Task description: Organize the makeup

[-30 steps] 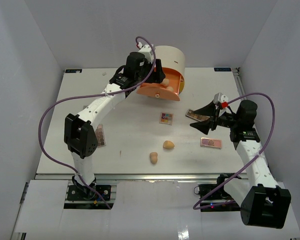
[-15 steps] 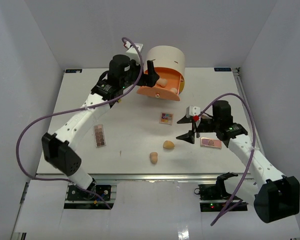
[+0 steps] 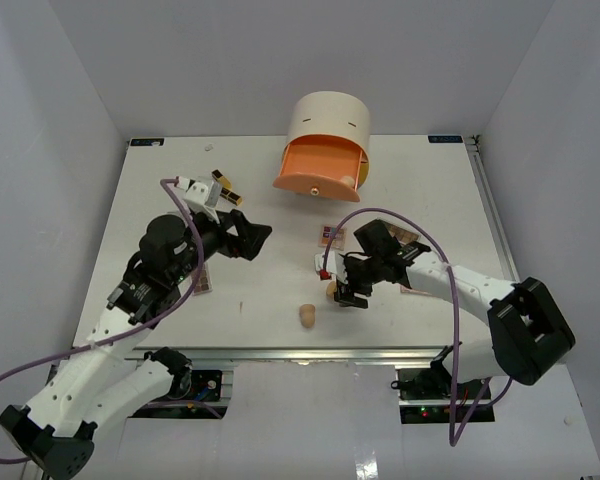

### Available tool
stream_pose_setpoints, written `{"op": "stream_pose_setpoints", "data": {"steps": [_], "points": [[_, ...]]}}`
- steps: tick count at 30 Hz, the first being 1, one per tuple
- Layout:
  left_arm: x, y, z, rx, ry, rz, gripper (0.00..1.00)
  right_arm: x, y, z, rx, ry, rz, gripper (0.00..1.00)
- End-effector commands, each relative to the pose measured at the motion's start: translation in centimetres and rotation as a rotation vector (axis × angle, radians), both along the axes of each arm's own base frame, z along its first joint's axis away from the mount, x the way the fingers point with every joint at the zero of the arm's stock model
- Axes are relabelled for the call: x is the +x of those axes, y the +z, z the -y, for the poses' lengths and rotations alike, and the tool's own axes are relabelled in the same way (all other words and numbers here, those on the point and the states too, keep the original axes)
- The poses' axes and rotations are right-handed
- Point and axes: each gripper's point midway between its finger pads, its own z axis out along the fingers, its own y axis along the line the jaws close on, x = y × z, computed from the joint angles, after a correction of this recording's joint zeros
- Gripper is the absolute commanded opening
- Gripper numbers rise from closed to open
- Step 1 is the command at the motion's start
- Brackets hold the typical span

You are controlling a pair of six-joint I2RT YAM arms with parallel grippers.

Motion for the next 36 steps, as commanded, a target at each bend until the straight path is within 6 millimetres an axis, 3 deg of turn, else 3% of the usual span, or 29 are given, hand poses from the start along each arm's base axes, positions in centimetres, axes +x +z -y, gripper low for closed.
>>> {"op": "stream_pose_setpoints", "data": {"steps": [1, 6, 15, 17, 21, 26, 31, 34, 36], "points": [[-2.2, -3.9, -0.2, -0.056, -0.017, -0.123, 0.98, 2.5, 0.3, -0.1, -0.052, -0.044, 0.072, 0.70], [-3.8, -7.0, -0.3, -0.109, -0.021, -0.239, 0.98, 2.8, -1.1, -0.2, -0.082, -0.055, 0.045, 0.61], [-5.3, -10.7, -0.4, -0.202, 0.017, -0.393, 0.98, 3.1, -1.5, -1.3, -0.058, -0.047, 0.018, 0.43], [-5.4, -11.4, -0.4, -0.221, 0.028, -0.425, 0.98, 3.2, -1.4, -1.5, -0.052, -0.045, 0.018, 0.32], [-5.7, -12.8, -0.1, -0.233, 0.027, -0.480, 0.98, 2.8, -0.5, -1.7, -0.025, -0.027, 0.018, 0.19], [-6.1, -15.4, 0.4, -0.235, 0.018, -0.561, 0.97, 2.1, 5.1, -1.8, 0.087, 0.040, 0.089, 0.12], [-6.3, -17.3, 1.3, -0.223, -0.013, -0.620, 0.95, 2.8, 14.1, -2.2, 0.234, 0.047, 0.210, 0.10], [-6.1, -17.9, 1.6, -0.224, -0.018, -0.632, 0.95, 4.8, 20.8, -2.2, 0.326, -0.014, 0.318, 0.10], [-6.1, -18.4, 1.7, -0.223, -0.020, -0.642, 0.95, 7.2, 24.5, -1.7, 0.376, -0.089, 0.399, 0.10]]}}
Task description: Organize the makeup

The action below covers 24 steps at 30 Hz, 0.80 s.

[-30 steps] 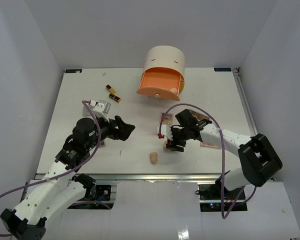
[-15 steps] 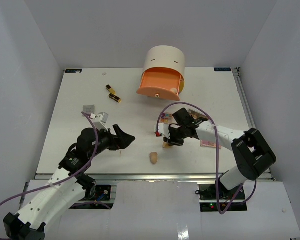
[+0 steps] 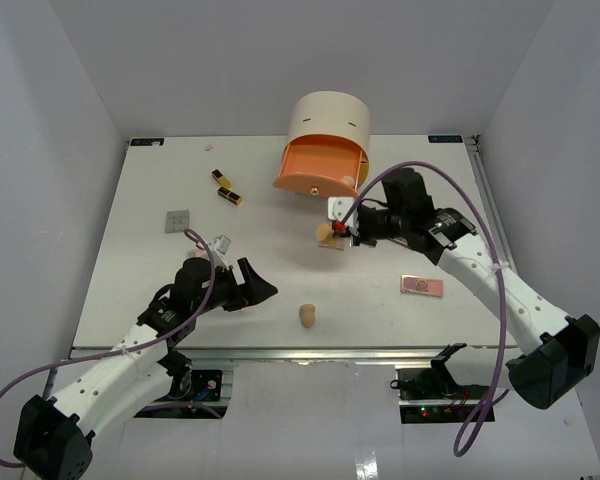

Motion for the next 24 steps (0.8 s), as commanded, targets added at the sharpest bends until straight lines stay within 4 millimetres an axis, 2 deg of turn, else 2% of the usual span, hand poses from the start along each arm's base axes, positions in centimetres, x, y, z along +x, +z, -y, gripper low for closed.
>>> {"op": "stream_pose_setpoints", "data": {"steps": [1, 3, 4, 7, 8, 10, 14, 19, 22, 24], "points": [[0.1, 0.0, 0.8, -0.047, -0.024, 0.006, 0.94, 3.9, 10.2, 0.8, 0.175, -0.119, 0.163, 0.10], [0.0, -0.3, 1.0, -0.046, -0.031, 0.001, 0.94, 6.4, 11.8, 1.9, 0.214, -0.212, 0.181, 0.10], [0.0, -0.3, 1.0, -0.047, -0.034, -0.002, 0.94, 7.8, 13.6, 2.2, 0.252, -0.244, 0.225, 0.10], [-0.2, -0.6, 1.4, -0.045, -0.049, -0.010, 0.93, 11.4, 13.6, 2.8, 0.266, -0.330, 0.205, 0.10], [-0.1, -0.5, 1.5, -0.046, -0.054, -0.009, 0.93, 13.2, 13.4, 2.8, 0.262, -0.365, 0.203, 0.10], [-0.3, -0.9, 1.8, -0.035, -0.067, -0.022, 0.93, 15.0, 13.6, 2.7, 0.263, -0.399, 0.225, 0.11], [-0.5, -1.6, 2.3, -0.023, -0.084, -0.038, 0.93, 18.8, 10.8, 1.9, 0.227, -0.446, 0.204, 0.13], [-1.0, -2.1, 2.6, -0.011, -0.092, -0.047, 0.93, 21.0, 9.0, 1.8, 0.198, -0.491, 0.199, 0.23], [-1.3, -2.3, 3.0, 0.002, -0.106, -0.046, 0.93, 21.7, 8.4, 2.1, 0.191, -0.520, 0.204, 0.41], [-1.4, -2.7, 3.3, 0.022, -0.112, -0.052, 0.93, 21.8, 8.1, 2.2, 0.188, -0.526, 0.202, 0.48]]}}
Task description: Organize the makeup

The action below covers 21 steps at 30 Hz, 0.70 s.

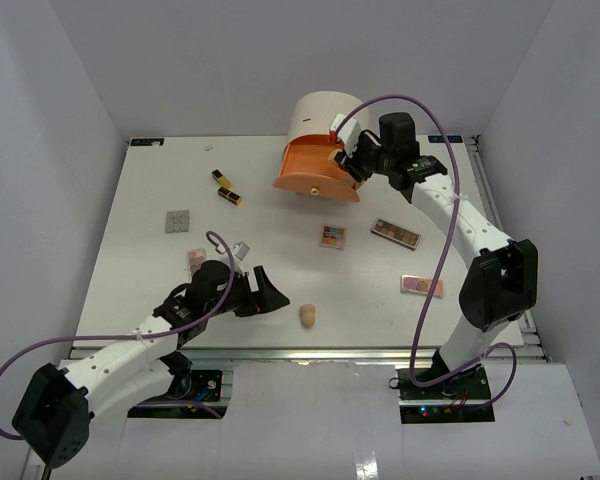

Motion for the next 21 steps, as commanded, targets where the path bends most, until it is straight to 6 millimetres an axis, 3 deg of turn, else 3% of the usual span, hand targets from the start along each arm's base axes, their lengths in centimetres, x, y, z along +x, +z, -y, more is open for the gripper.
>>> {"op": "stream_pose_setpoints", "data": {"steps": [1, 6, 13, 15, 18, 20, 21], "points": [[-0.1, -0.5, 0.8, 0.029, -0.011, 0.007, 0.93, 1.5, 4.8, 0.1, 0.057, -0.048, 0.135, 0.52], [-0.2, -1.5, 2.0, 0.101, -0.030, 0.000, 0.93, 1.3, 5.3, 0.4, 0.077, -0.060, 0.134, 0.62], [-0.5, -2.5, 3.5, 0.189, -0.041, 0.012, 0.92, -0.6, 7.9, 1.4, 0.162, -0.039, 0.128, 0.64], [-0.6, -2.4, 4.0, 0.205, -0.046, 0.025, 0.91, -2.0, 8.8, 2.0, 0.212, -0.020, 0.106, 0.64], [-0.2, -2.7, 4.3, 0.238, -0.031, 0.037, 0.86, -6.3, 10.2, 2.1, 0.317, 0.102, 0.048, 0.64], [-0.2, -2.8, 5.0, 0.262, -0.039, 0.040, 0.83, -9.6, 8.2, 2.7, 0.353, 0.171, -0.021, 0.64], [0.0, -3.6, 4.9, 0.292, -0.035, 0.031, 0.79, -11.4, 8.8, 3.1, 0.362, 0.190, 0.003, 0.64]]}}
